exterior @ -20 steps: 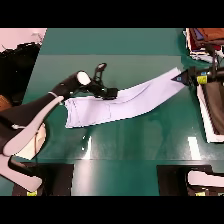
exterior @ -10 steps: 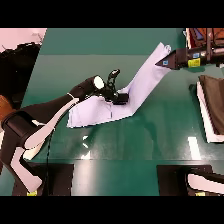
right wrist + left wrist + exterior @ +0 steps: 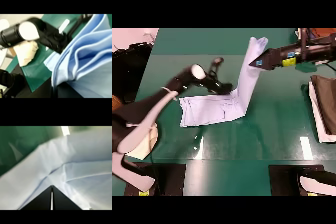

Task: Fold the shirts.

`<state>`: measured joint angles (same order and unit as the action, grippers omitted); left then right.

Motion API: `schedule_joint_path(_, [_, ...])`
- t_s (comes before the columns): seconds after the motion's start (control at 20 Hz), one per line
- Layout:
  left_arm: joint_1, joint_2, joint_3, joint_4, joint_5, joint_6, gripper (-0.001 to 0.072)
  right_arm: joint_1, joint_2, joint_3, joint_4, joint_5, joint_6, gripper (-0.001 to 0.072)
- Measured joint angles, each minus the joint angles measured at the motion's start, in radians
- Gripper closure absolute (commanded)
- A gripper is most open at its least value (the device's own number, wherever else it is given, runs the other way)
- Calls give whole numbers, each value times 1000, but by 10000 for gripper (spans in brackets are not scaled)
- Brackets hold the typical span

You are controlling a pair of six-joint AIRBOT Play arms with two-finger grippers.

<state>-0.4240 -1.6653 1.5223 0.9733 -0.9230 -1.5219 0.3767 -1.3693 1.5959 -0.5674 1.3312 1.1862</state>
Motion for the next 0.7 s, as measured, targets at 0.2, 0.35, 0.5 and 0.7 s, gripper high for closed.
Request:
schedule_joint_path(0.2, [189,208,0,135,-79,0,683,201,-69,1,1,-118,0,692])
schedule_joint_path(0.35, [315,348,0,230,-135,1,683,382,-184,38,3,-256,-36,299])
schedule_joint_path(0.5, [412,439,0,282,-186,2,683,512,-319,126,0,-309,-71,264])
schedule_joint_path(0.7, [463,483,-3,307,-253,3,683,541,-416,219,-34,-214,-49,264])
